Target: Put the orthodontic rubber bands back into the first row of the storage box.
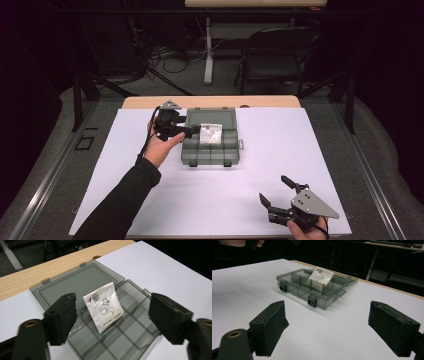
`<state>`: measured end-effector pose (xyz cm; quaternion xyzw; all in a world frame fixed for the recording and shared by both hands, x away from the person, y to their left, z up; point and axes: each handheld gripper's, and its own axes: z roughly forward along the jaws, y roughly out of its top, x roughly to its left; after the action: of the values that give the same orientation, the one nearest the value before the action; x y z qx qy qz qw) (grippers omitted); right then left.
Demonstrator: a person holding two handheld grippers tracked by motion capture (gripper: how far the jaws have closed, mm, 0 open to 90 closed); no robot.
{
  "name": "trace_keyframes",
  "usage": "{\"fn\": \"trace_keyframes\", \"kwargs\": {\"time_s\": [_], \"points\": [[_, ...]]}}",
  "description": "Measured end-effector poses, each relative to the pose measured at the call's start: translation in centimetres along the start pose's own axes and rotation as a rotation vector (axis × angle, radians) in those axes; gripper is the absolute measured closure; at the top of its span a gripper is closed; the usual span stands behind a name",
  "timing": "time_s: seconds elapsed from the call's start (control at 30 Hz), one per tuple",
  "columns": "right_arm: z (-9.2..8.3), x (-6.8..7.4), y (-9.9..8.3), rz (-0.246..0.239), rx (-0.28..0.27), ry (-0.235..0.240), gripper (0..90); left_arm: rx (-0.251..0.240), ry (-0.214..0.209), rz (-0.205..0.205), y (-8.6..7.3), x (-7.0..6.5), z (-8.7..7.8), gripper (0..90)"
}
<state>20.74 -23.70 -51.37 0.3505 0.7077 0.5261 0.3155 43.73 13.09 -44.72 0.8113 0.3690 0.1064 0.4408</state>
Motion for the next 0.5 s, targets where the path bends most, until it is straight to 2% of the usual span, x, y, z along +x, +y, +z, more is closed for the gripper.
{"fn": "trace_keyframes", "kwargs": {"time_s": [0.17,0.5], "points": [[0.0,0.1,0.0,0.001,-0.007,-0.004,14.2,-0.017,-0.014,-0.004,-0.2,-0.5,-0.7,16.0],[0.0,0.1,0.0,-0.002,-0.003,-0.003,14.2,-0.080,-0.025,0.014,-1.3,-1.6,-2.9,15.2]]}}
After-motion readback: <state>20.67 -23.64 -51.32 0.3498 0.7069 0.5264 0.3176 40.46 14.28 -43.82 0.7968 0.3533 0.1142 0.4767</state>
